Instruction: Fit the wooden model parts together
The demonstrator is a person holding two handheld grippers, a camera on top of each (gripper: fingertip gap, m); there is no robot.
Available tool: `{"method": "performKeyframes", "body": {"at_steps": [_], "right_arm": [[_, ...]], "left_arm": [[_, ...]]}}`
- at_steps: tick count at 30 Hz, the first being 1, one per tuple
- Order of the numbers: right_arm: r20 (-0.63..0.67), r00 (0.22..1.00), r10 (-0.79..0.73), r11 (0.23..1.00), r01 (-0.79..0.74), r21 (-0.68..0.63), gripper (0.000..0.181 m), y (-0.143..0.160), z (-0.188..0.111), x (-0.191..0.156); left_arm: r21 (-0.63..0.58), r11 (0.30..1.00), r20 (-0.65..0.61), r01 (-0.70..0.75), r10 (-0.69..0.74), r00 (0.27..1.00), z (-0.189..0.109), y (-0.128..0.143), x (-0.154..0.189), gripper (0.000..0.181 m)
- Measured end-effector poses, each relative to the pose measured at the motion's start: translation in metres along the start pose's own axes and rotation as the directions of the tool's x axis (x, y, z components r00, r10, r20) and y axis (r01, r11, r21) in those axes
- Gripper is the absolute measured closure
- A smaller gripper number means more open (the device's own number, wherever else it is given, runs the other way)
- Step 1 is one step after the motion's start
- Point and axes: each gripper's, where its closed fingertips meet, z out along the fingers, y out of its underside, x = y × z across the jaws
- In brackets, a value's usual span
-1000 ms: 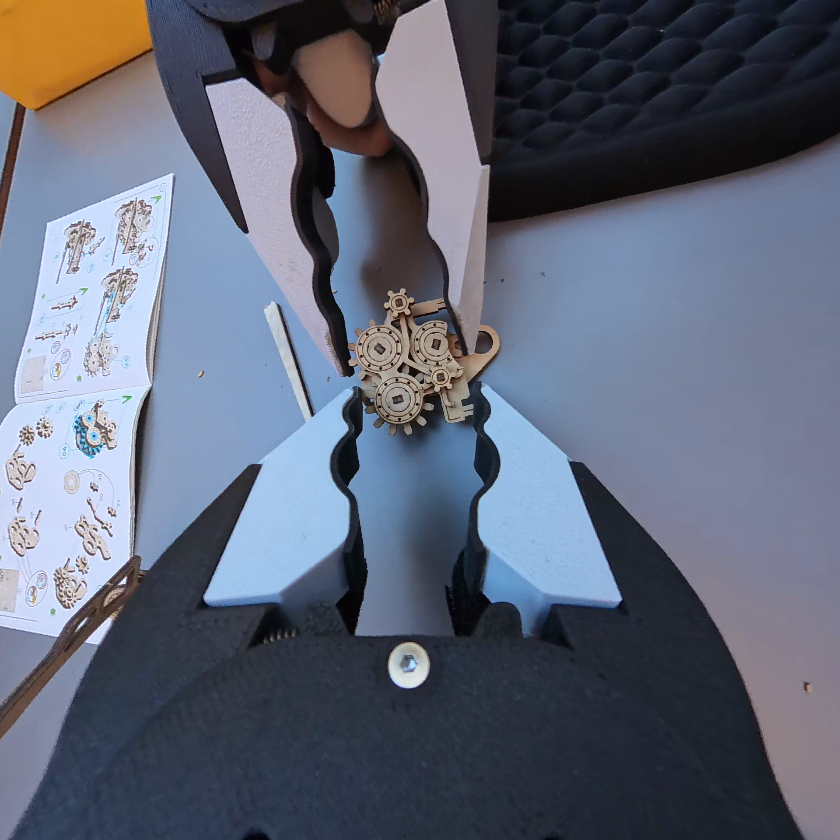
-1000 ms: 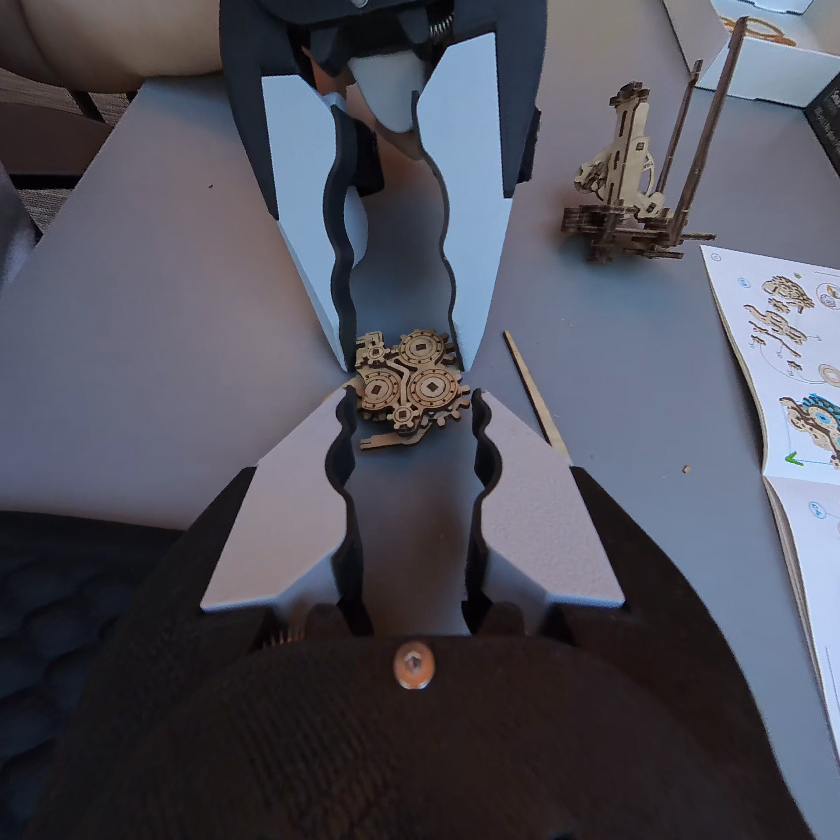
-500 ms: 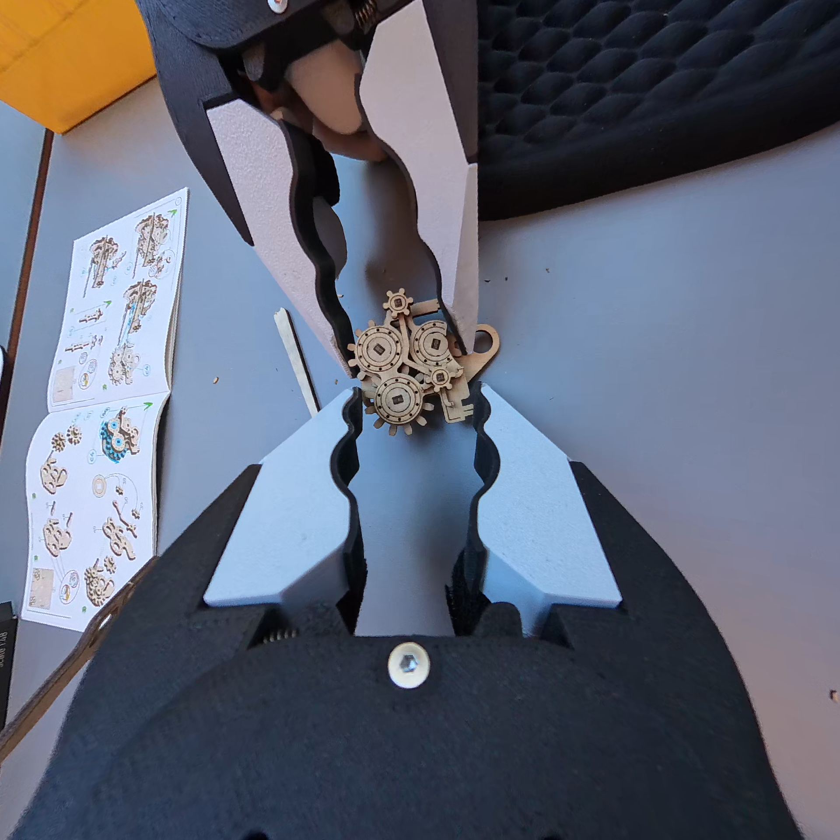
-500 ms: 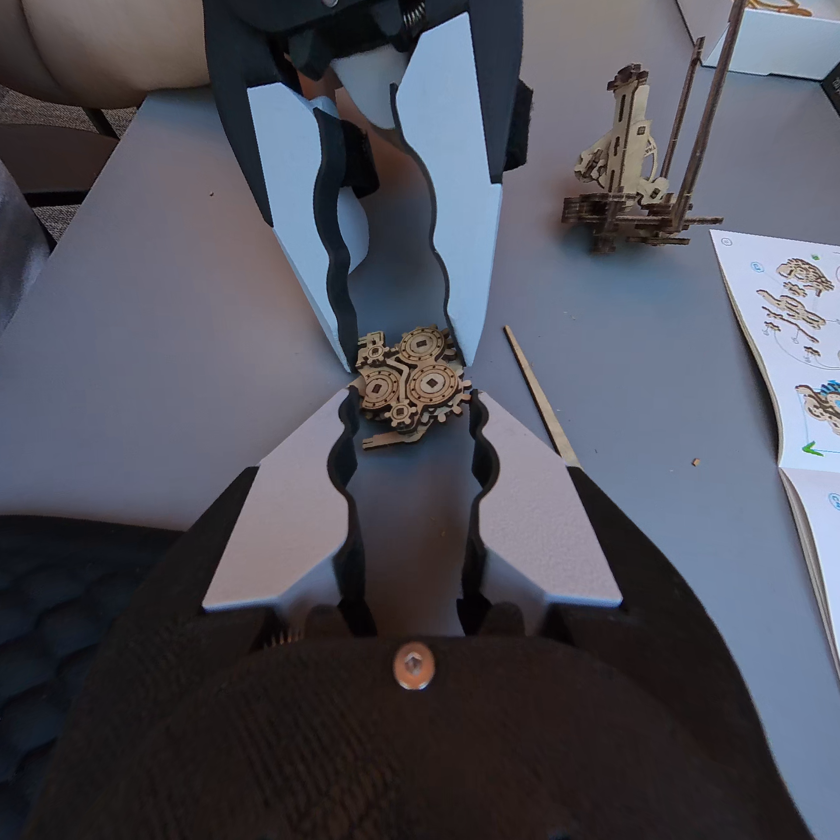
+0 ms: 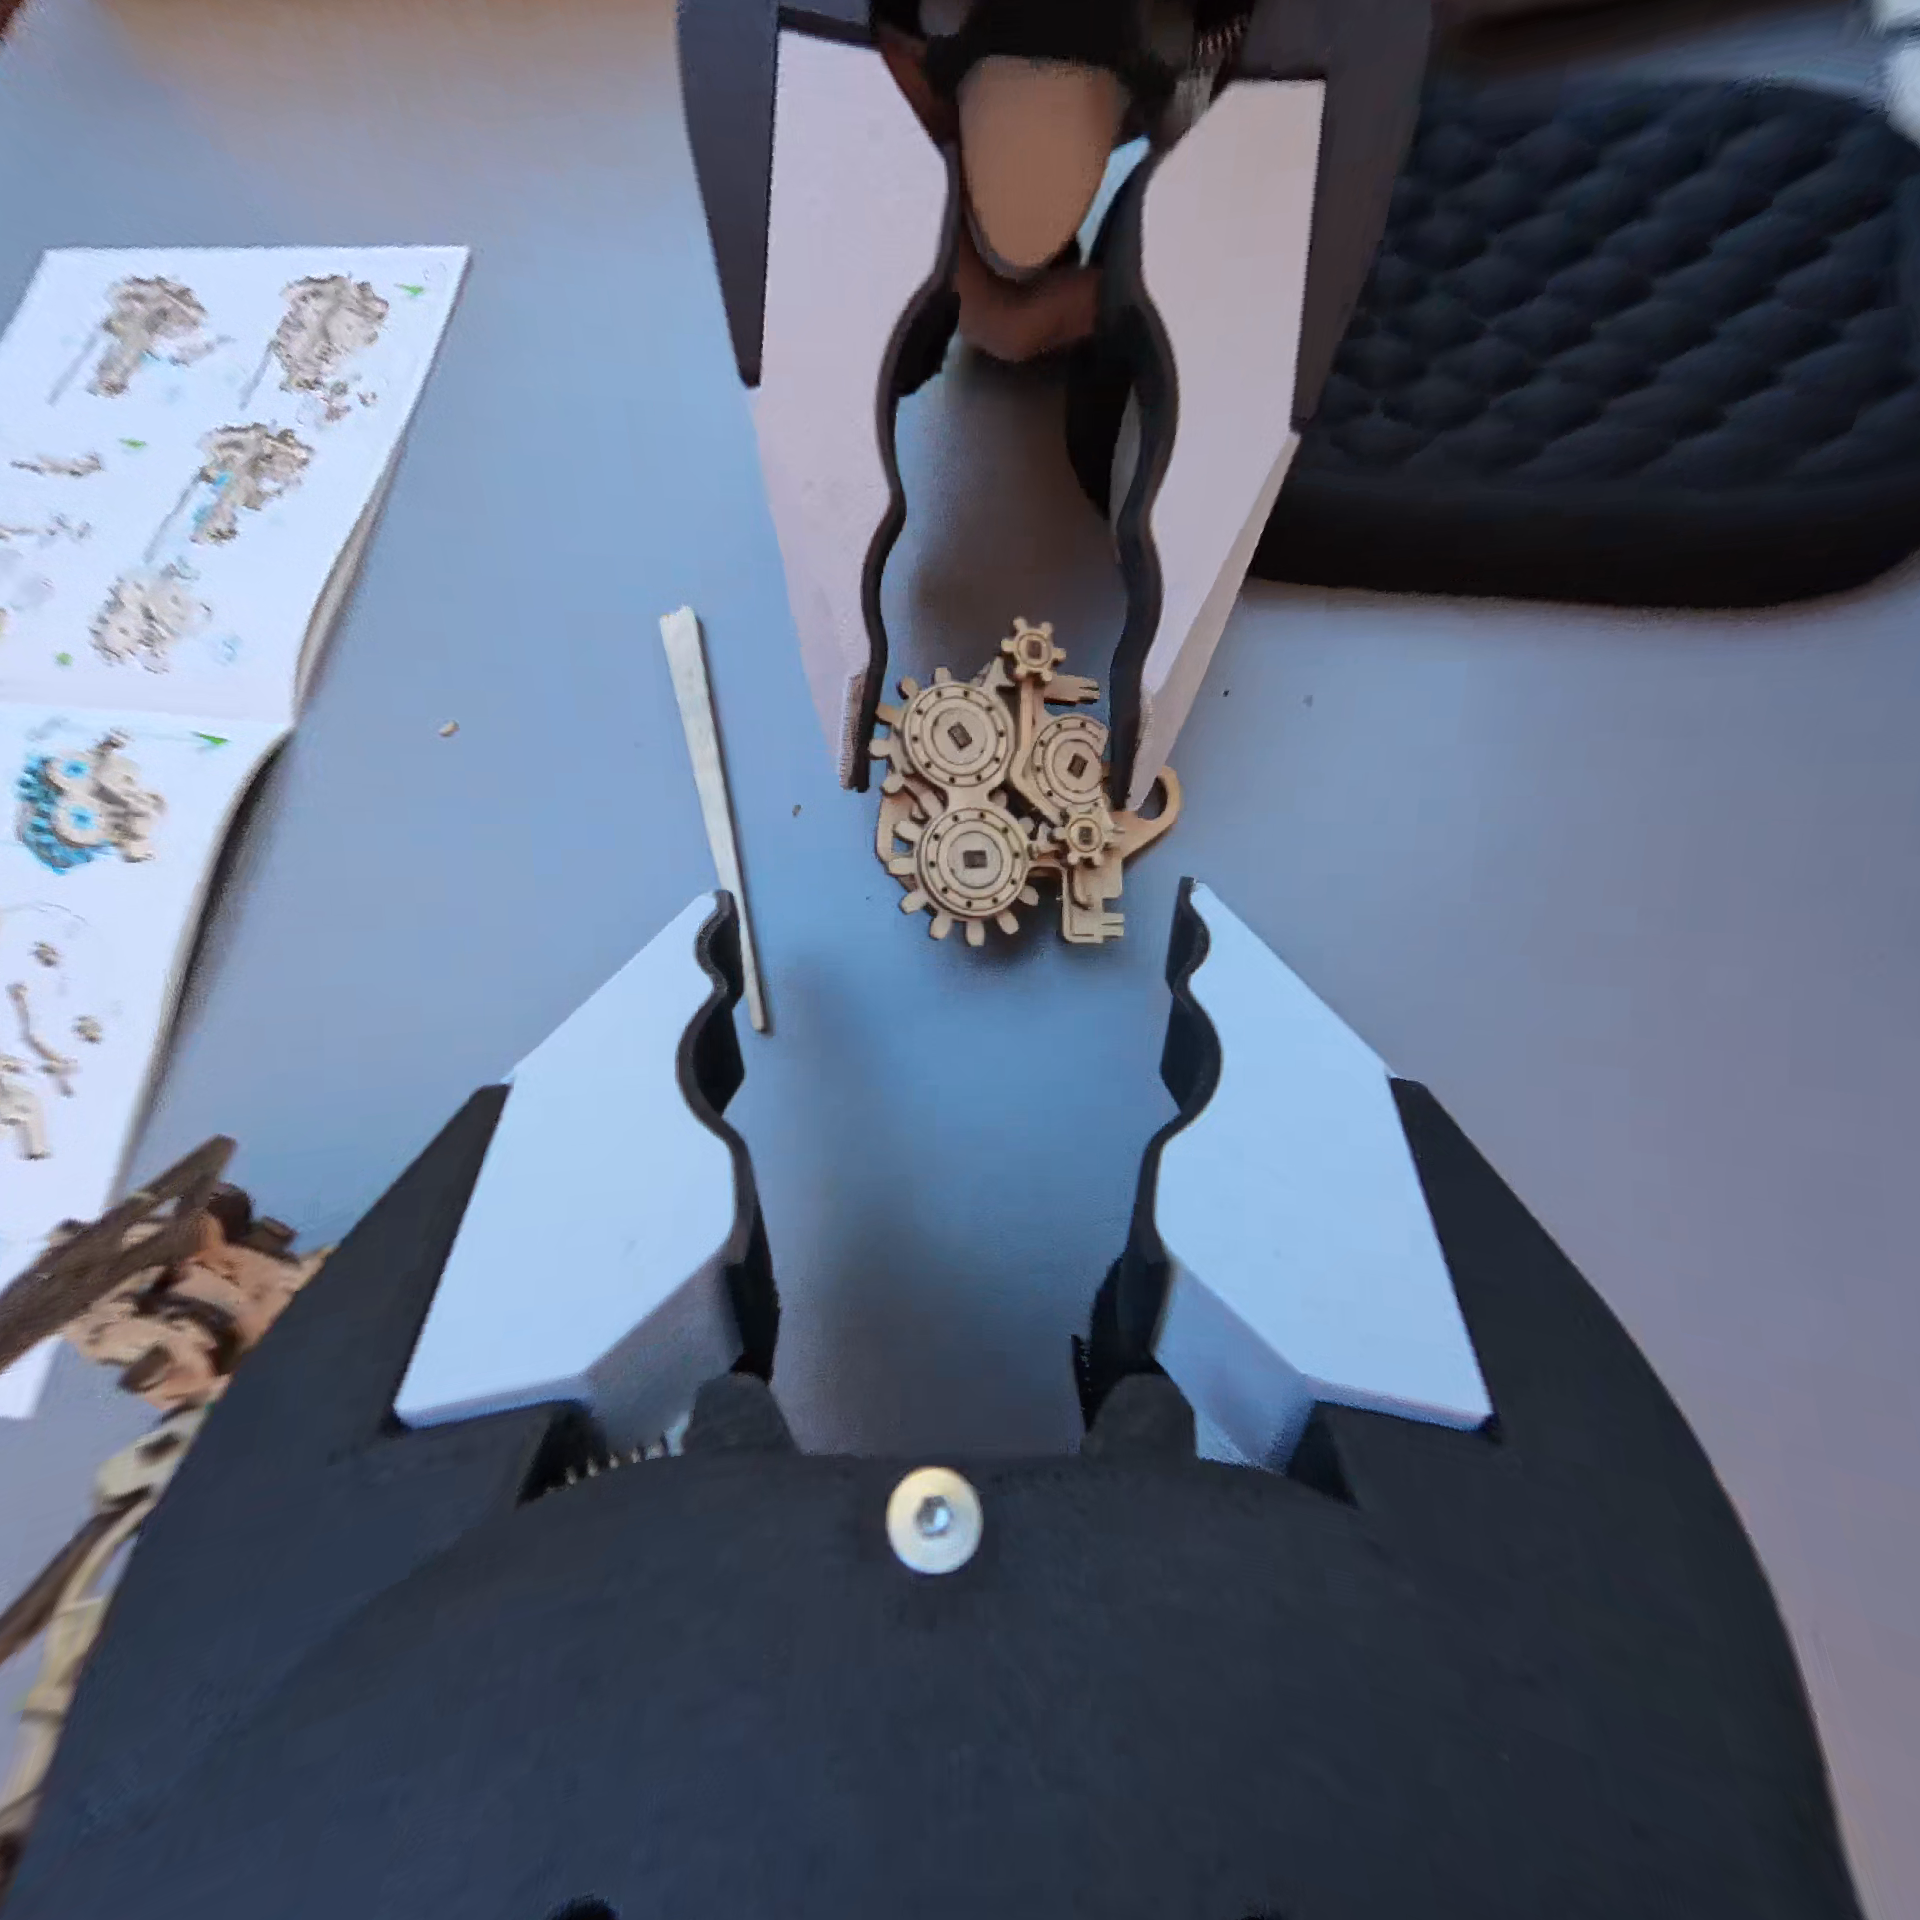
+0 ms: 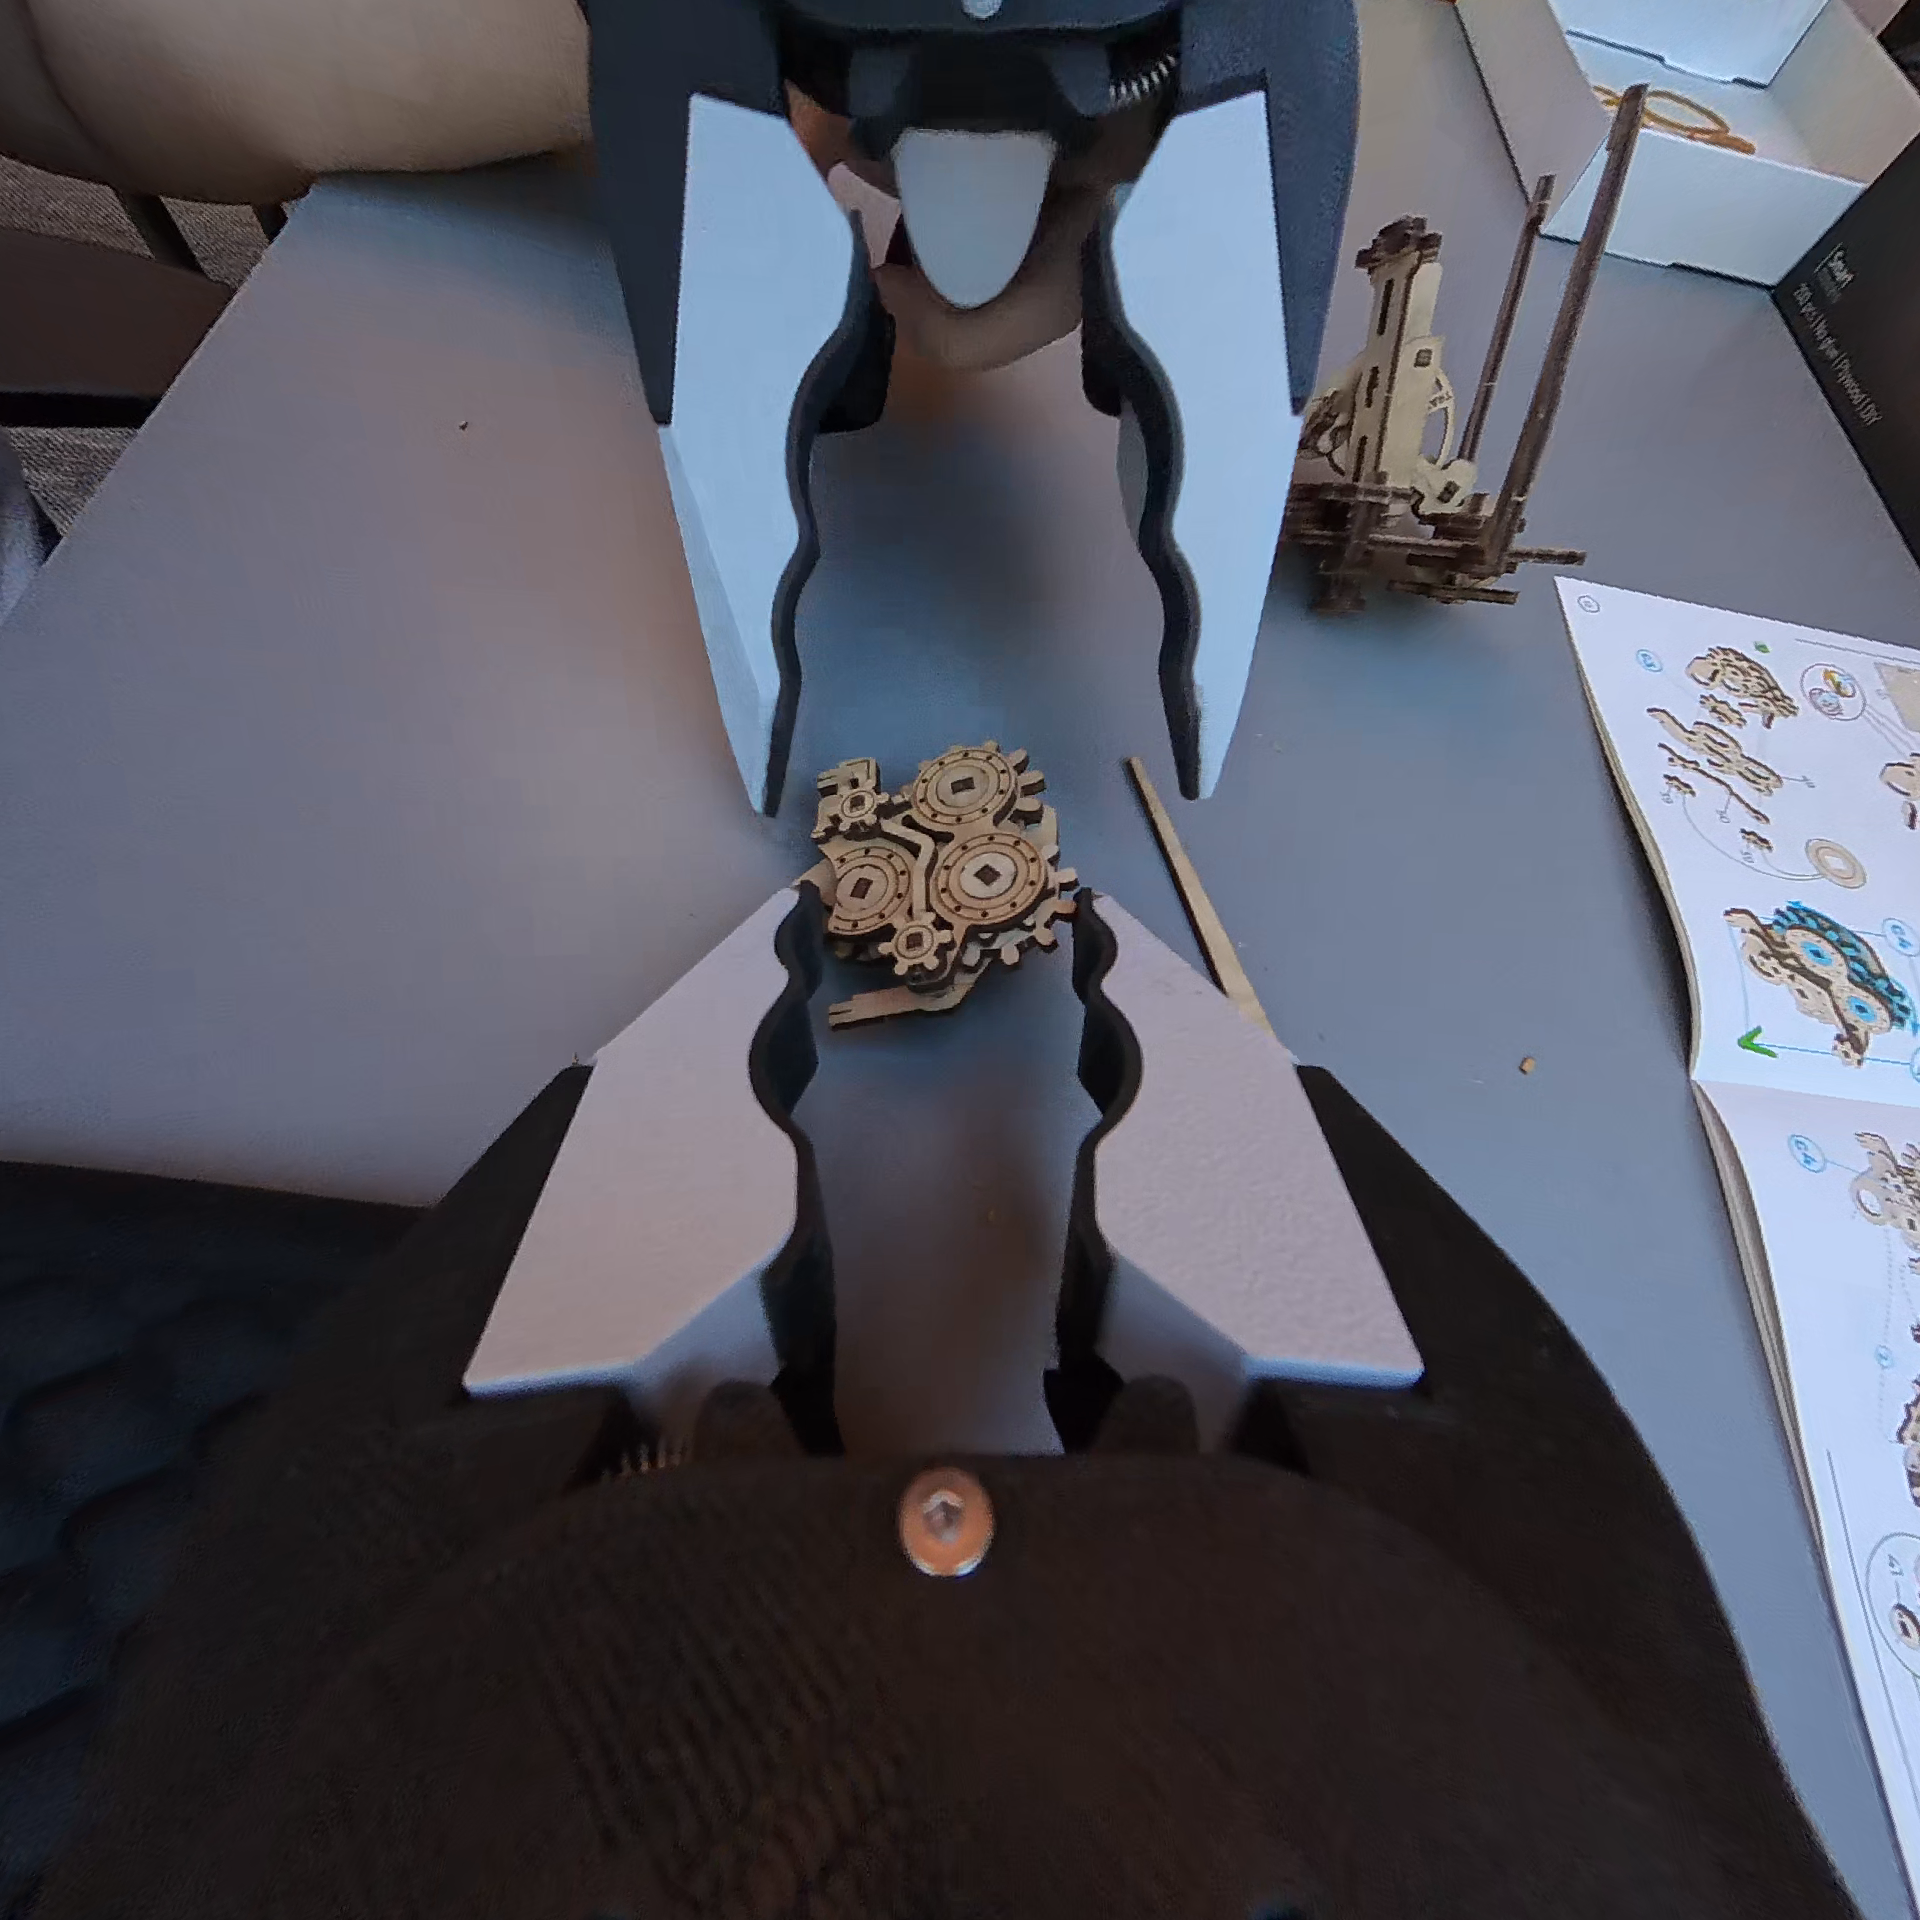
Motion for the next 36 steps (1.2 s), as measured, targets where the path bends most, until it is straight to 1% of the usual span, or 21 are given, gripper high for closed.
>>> {"method": "performKeyframes", "body": {"at_steps": [1,2,4,6,7,9,12,17,18,19,21,23,25,26,31,36], "right_arm": [[-0.009,1.000,-0.017,1.000,0.017,0.004,0.134,0.000,0.000,0.000],[-0.019,0.999,-0.038,0.999,0.038,0.010,0.134,-0.001,-0.001,0.000],[-0.044,0.996,-0.082,0.996,0.083,0.021,0.134,-0.003,-0.002,0.000],[-0.072,0.988,-0.136,0.990,0.139,0.034,0.134,-0.005,-0.003,0.000],[-0.084,0.983,-0.164,0.985,0.168,0.040,0.134,-0.007,-0.003,0.000],[-0.108,0.972,-0.209,0.976,0.214,0.043,0.134,-0.009,-0.004,0.000],[-0.139,0.955,-0.262,0.961,0.271,0.049,0.133,-0.011,-0.004,0.000],[-0.175,0.936,-0.305,0.946,0.319,0.057,0.134,-0.013,-0.005,0.002],[-0.179,0.933,-0.311,0.944,0.326,0.058,0.134,-0.013,-0.005,0.003],[-0.179,0.933,-0.311,0.943,0.326,0.060,0.134,-0.013,-0.005,0.003],[-0.187,0.934,-0.303,0.946,0.319,0.062,0.134,-0.013,-0.006,0.006],[-0.213,0.932,-0.295,0.947,0.314,0.063,0.134,-0.013,-0.008,0.011],[-0.235,0.932,-0.277,0.950,0.301,0.076,0.134,-0.014,-0.011,0.017],[-0.237,0.935,-0.265,0.952,0.292,0.088,0.135,-0.014,-0.012,0.018],[-0.241,0.946,-0.218,0.964,0.247,0.095,0.135,-0.013,-0.014,0.024],[-0.254,0.955,-0.152,0.972,0.192,0.139,0.135,-0.017,-0.019,0.031]], "left_arm": [[0.016,0.998,-0.053,0.060,-0.059,0.997,-0.002,-0.001,0.003,0.101],[0.025,0.993,-0.095,0.113,-0.110,0.989,-0.003,-0.002,0.005,0.106],[0.032,0.981,-0.165,0.191,-0.184,0.969,-0.005,-0.002,0.008,0.110],[0.026,0.970,-0.177,0.243,-0.235,0.956,-0.004,0.000,0.004,0.105],[0.020,0.965,-0.183,0.262,-0.254,0.950,-0.002,0.002,0.004,0.107],[0.016,0.957,-0.214,0.288,-0.278,0.937,-0.001,0.002,0.006,0.109],[0.022,0.949,-0.287,0.316,-0.296,0.911,-0.002,-0.003,0.015,0.127],[-0.008,0.943,-0.336,0.333,-0.316,0.887,0.001,-0.002,0.022,0.145],[-0.013,0.942,-0.341,0.335,-0.319,0.884,0.001,-0.002,0.022,0.146],[-0.014,0.941,-0.339,0.338,-0.322,0.884,0.001,-0.002,0.022,0.152],[0.003,0.935,-0.339,0.355,-0.333,0.880,-0.001,-0.005,0.019,0.159],[0.045,0.915,-0.372,0.401,-0.357,0.857,-0.006,-0.015,0.018,0.165],[0.076,0.890,-0.404,0.450,-0.385,0.830,-0.011,-0.024,0.016,0.164],[0.078,0.882,-0.403,0.464,-0.398,0.824,-0.011,-0.024,0.014,0.165],[0.084,0.855,-0.418,0.511,-0.435,0.797,-0.010,-0.026,0.010,0.157],[0.116,0.846,-0.371,0.520,-0.449,0.813,-0.009,-0.027,0.000,0.149]]}}
